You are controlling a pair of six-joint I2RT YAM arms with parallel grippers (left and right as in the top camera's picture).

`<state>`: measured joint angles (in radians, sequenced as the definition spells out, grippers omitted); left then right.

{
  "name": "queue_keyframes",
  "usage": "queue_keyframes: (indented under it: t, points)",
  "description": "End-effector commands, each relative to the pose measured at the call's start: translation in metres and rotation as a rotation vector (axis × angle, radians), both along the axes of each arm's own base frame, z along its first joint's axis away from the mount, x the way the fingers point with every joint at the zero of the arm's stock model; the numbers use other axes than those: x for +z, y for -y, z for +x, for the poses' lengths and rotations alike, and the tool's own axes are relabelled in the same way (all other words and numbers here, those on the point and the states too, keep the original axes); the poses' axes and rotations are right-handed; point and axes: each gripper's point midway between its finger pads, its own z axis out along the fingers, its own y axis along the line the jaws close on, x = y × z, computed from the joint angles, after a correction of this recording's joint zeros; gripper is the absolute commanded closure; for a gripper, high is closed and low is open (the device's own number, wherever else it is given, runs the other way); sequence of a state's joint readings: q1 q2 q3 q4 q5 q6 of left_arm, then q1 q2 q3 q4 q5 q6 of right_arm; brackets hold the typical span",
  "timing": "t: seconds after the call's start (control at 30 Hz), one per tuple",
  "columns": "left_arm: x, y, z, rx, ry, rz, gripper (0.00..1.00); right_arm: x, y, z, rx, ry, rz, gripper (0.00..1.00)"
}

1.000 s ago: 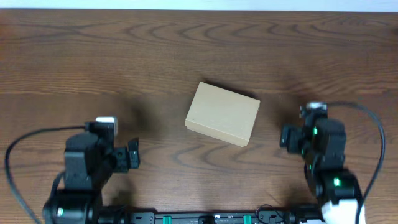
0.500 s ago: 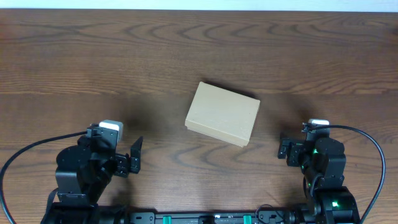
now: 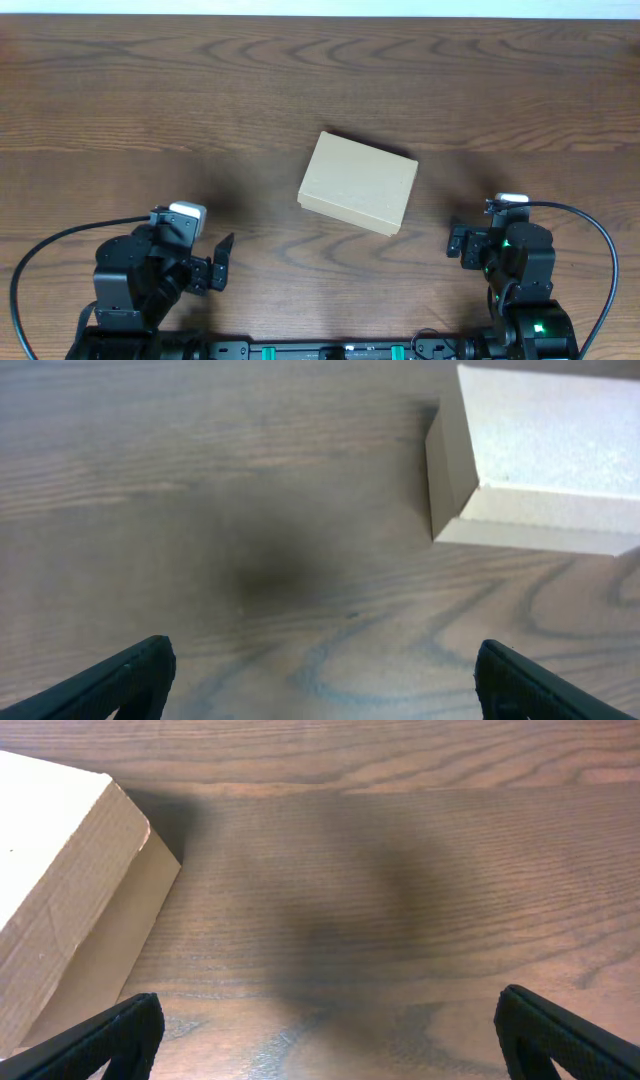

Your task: Pack container

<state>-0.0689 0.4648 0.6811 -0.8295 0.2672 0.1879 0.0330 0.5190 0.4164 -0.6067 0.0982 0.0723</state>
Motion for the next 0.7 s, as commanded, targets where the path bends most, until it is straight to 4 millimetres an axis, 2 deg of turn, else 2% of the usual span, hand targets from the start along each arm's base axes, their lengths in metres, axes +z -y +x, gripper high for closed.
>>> queue_keyframes:
  t: [0.0,0.3,0.43,0.47,0.57,0.6,0.67]
  points:
    - [-0.008,0.001,-0.005,-0.017,-0.034,0.004,0.05,-0.003,0.001,-0.001,-0.017,-0.006,0.006,0.01]
    - [-0.018,0.001,-0.015,-0.017,-0.091,0.007,0.05,-0.003,0.001,-0.002,-0.017,-0.006,0.006,0.01]
    - [-0.019,0.001,-0.015,-0.017,-0.095,0.007,0.05,0.005,-0.005,-0.006,0.016,0.03,-0.006,0.01]
    - [-0.019,0.001,-0.015,-0.017,-0.095,0.007,0.05,0.011,-0.003,-0.007,0.014,0.058,-0.031,0.01]
    - [-0.019,0.001,-0.015,-0.017,-0.095,0.007,0.05,0.039,-0.018,-0.006,0.096,0.201,-0.025,0.01]
    - [-0.019,0.001,-0.015,-0.017,-0.095,0.007,0.04,0.057,-0.028,-0.004,0.16,0.29,-0.039,0.01]
    - [-0.019,0.001,-0.015,-0.017,-0.095,0.007,0.05,0.076,-0.038,-0.003,0.235,0.385,-0.062,0.01]
